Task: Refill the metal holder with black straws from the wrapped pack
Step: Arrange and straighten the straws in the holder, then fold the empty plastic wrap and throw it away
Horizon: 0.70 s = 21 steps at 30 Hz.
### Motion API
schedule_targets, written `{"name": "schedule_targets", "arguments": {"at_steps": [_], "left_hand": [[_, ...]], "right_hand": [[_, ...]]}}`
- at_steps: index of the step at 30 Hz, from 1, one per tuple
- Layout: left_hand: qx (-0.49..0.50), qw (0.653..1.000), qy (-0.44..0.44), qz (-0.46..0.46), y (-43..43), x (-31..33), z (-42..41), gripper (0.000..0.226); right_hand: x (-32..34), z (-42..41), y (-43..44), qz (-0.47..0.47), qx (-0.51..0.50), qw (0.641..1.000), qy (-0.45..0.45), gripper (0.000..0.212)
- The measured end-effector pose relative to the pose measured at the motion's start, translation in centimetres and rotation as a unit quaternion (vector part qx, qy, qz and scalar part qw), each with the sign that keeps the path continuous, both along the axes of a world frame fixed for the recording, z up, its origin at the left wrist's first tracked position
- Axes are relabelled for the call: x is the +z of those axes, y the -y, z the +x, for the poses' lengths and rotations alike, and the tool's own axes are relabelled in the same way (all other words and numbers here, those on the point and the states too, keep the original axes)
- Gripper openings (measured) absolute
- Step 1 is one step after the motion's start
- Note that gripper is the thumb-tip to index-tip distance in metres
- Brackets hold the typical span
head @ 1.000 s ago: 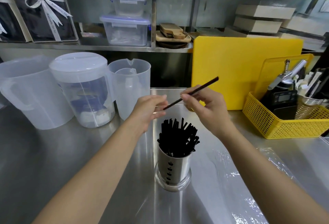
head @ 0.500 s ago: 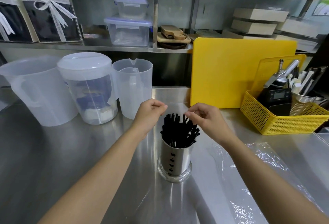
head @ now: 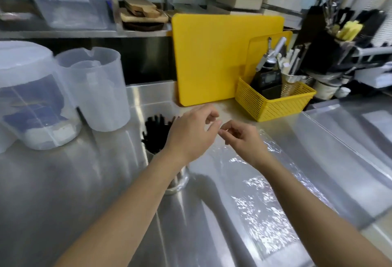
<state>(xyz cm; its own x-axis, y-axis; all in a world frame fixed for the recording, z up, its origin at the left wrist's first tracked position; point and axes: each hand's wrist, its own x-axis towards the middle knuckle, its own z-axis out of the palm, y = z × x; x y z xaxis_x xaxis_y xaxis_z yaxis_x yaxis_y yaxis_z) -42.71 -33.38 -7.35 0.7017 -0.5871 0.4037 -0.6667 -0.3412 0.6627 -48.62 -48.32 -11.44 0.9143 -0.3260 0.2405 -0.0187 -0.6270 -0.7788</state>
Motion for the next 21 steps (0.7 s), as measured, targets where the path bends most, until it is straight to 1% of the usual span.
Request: {"name": "schedule_targets", "arguments": {"at_steps": [2,5,8,11,15,18,21], "left_hand": [[-0.025,0.999,-0.018,0.032,2.4,-1.8,-1.1,0.021],[-0.046,0.993,-0.055,0.097,5.4,-5.5,-2.2,0.022],[-0.014,0.986,-0.084,0.146,7.5,-9.1,-3.0,0.024],[0.038,0.98,-0.097,0.167,9.3,-11.8,-4.2,0.036],[0.082,0.965,-0.115,0.223,11.1,-15.0,-6.1,0.063],[0.118,0.941,-0.141,0.283,11.4,-16.9,-7.3,0.077],[0.13,0.916,-0.176,0.335,11.4,-18.1,-7.9,0.079]], "right_hand": [[-0.9,-1.7,2.3,-0.035,-0.02,0.999,-0.021,0.012],[-2.7,-3.7,5.9,-0.04,-0.048,0.997,-0.047,0.011],[-5.3,-5.1,9.6,-0.064,-0.074,0.989,-0.106,0.014],[-8.0,-6.1,13.2,-0.107,-0.087,0.976,-0.171,0.03],[-11.4,-6.9,17.1,-0.147,-0.11,0.953,-0.241,0.057],[-13.0,-7.1,18.8,-0.117,-0.161,0.941,-0.273,0.066],[-13.9,-7.4,20.0,-0.078,-0.19,0.933,-0.294,0.067]]}}
